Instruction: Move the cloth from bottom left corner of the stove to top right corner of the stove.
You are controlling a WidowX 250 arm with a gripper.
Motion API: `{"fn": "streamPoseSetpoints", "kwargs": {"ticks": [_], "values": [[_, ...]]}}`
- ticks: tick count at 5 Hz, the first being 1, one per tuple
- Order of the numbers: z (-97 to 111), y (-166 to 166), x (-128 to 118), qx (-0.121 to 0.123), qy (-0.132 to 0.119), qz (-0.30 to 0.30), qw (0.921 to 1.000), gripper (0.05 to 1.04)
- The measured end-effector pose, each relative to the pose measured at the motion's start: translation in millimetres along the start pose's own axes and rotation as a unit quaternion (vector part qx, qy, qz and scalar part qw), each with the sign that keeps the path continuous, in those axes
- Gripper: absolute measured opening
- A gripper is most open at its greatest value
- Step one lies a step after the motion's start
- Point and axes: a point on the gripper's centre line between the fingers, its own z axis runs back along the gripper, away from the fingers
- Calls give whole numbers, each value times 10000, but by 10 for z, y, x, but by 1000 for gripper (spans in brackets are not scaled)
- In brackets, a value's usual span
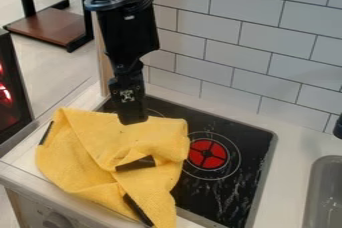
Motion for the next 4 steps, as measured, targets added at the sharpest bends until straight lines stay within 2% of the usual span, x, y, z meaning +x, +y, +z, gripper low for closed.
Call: {"fn": "streamPoseSetpoints", "kwargs": {"ticks": [1,2,3,4], "values": [[-53,-19,-33,-84,68,67,9999,999],[-222,100,-86,-2,257,229,9994,999],[-415,176,-167,-129,498,429,9978,999],[-554,250,-227,-125,643,558,9963,999]]}}
